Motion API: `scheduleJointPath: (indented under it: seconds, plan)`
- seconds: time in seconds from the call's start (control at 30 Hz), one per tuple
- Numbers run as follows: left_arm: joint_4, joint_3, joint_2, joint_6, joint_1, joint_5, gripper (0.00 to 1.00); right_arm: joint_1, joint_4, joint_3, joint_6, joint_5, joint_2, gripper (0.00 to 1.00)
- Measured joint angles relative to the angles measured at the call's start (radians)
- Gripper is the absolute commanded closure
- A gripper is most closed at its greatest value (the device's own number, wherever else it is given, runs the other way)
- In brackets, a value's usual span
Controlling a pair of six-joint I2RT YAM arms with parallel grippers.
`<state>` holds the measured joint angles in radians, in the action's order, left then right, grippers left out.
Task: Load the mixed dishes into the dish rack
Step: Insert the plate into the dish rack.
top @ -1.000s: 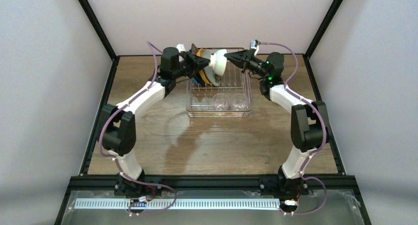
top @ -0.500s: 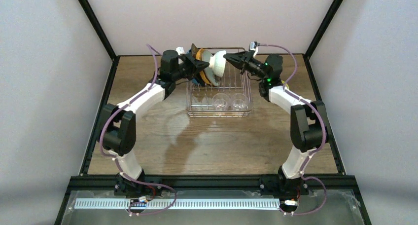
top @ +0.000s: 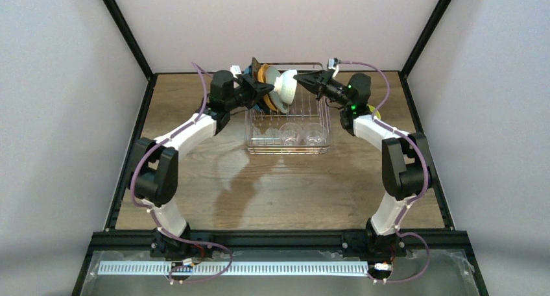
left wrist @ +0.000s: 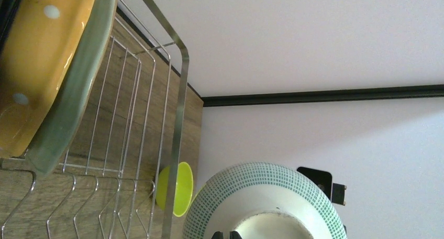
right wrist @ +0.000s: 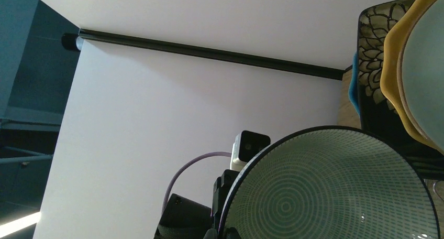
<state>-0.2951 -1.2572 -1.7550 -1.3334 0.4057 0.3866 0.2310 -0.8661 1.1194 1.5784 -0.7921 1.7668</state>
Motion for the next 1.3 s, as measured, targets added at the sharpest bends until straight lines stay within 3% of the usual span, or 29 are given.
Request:
scheduleJointPath:
  seconds: [0.8,1.3]
  plan:
    - [-0.065,0.008,-0.008,-0.021,-0.008,-0.019,0.97,-0.01,-0.005,0.012,-0.011,0.002,0.019,0.99]
    - [-0.058,-0.112,-0.167,-0.018,-0.019,-0.008,0.97,-0.045,0.025,0.103,-0.031,-0.016,0.146,0.99]
